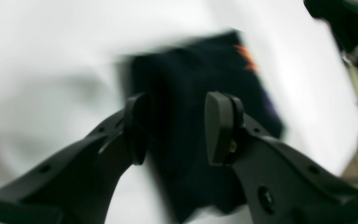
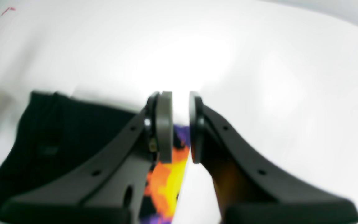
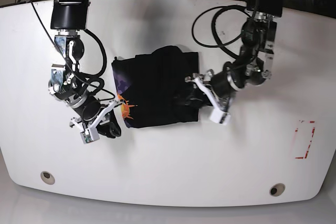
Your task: Layout the t-shirt on the table in an organized manner, then fold the t-shirt properly
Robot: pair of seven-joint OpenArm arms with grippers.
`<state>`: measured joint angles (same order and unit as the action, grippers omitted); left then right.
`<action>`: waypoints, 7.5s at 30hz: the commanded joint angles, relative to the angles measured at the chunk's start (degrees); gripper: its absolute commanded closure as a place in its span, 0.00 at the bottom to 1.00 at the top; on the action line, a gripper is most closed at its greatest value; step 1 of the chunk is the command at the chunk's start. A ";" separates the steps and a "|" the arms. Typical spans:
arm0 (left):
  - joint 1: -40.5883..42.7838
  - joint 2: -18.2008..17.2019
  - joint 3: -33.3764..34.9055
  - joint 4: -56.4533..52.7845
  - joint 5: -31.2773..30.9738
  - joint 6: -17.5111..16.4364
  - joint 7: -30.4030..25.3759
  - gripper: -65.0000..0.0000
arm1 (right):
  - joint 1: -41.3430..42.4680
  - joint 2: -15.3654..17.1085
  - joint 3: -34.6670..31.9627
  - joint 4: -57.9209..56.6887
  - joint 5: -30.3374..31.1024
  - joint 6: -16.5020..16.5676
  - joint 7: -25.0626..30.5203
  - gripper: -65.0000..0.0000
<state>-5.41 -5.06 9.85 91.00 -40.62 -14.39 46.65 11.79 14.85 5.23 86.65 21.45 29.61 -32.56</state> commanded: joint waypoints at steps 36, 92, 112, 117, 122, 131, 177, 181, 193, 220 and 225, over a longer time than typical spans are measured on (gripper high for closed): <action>-7.21 1.59 7.43 -20.54 11.21 -1.48 -2.74 0.60 | -6.65 2.25 -8.18 -26.56 0.75 -0.11 29.44 0.88; 0.97 0.71 7.52 -6.39 3.83 -9.83 0.77 0.60 | 6.54 -0.92 -11.78 -34.12 0.66 0.24 23.98 0.88; -5.36 -7.29 7.52 -18.87 3.48 -10.18 -3.71 0.60 | -12.98 -0.39 -11.61 -14.52 1.18 -2.75 19.15 0.88; -5.27 -7.64 7.52 -16.58 3.48 -10.18 -3.44 0.60 | -14.91 -1.71 -11.61 -10.65 0.83 -3.54 18.01 0.88; -5.01 -8.87 7.43 -13.07 3.48 -10.18 -2.65 0.60 | -15.18 -1.88 -11.61 -8.81 0.75 -3.54 16.78 0.88; -4.48 -9.14 5.58 -2.43 3.57 -10.09 1.74 0.64 | -15.79 -0.74 -7.92 -0.89 0.75 -3.54 13.26 0.88; -7.29 14.06 25.01 -32.76 44.09 19.98 -25.95 1.00 | -16.23 1.10 11.60 18.97 0.92 -3.19 -0.89 0.88; -7.03 11.79 24.13 -35.22 44.09 16.46 -27.44 1.00 | -16.14 1.02 11.60 18.97 1.10 -3.19 -0.89 0.88; -0.44 0.00 16.57 -30.83 44.09 4.59 -27.36 1.00 | -15.79 1.02 11.51 18.97 1.18 -3.19 -0.89 0.88; 15.48 -27.25 -6.29 -24.76 44.09 -18.71 -27.53 1.00 | -16.14 1.02 11.51 19.06 1.27 -3.10 -0.89 0.88; 16.79 -31.38 -8.92 -25.20 44.09 -21.08 -27.53 1.00 | -16.14 1.02 11.51 19.15 1.27 -3.10 -0.89 0.88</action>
<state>8.16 -34.30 1.08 68.66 -7.03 -35.44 3.01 -5.02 15.07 16.45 104.55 21.87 26.57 -34.96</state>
